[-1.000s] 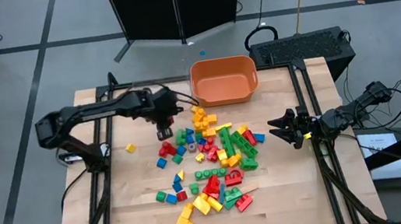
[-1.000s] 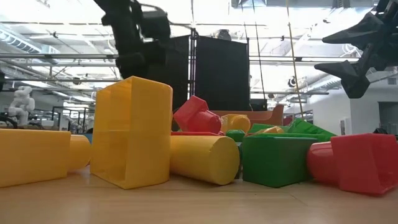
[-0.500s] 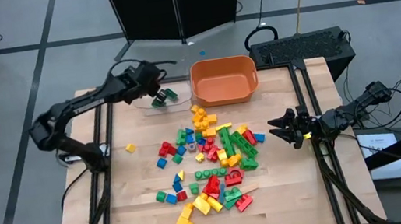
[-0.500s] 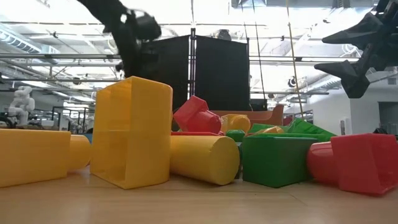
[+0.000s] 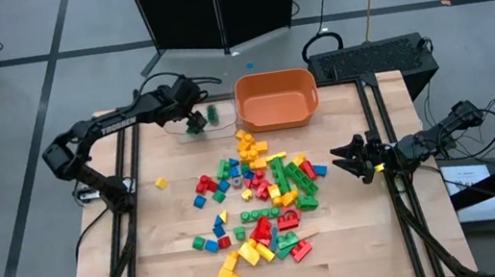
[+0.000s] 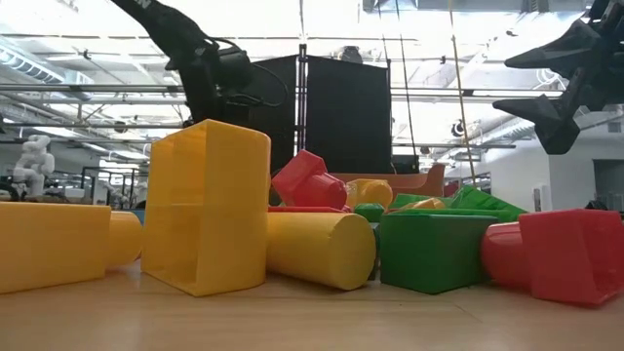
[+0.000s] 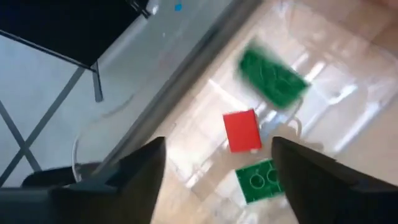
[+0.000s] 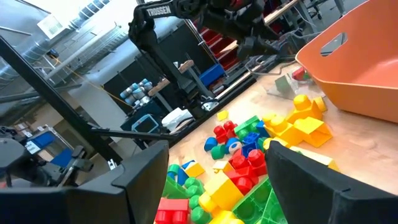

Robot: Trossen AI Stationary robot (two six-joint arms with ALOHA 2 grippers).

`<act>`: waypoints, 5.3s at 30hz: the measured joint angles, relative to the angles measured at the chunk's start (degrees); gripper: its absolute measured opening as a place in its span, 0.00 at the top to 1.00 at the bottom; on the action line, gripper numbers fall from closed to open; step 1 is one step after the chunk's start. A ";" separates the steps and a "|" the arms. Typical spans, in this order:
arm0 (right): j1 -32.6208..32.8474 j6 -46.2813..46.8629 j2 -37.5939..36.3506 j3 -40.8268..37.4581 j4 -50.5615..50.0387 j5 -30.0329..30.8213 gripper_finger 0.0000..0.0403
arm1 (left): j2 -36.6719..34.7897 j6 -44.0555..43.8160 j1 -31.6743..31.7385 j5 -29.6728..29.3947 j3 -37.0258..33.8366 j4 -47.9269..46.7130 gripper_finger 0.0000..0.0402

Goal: Sort blocks by size
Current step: Put the big red game piece into the orange bin, then put the big green game piece into the orange bin

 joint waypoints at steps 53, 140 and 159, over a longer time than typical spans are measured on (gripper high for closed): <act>0.00 1.55 -0.02 -0.04 0.94 -0.07 0.35 | 3.16 -59.96 -46.24 1.32 -15.38 -4.55 0.25; 0.00 -1.51 -0.01 0.02 0.31 0.01 0.35 | 20.41 16.88 -28.89 33.68 28.59 19.69 0.19; 0.00 -1.49 0.00 0.02 0.33 -0.02 0.35 | 34.47 23.09 -34.42 32.79 28.53 24.54 0.19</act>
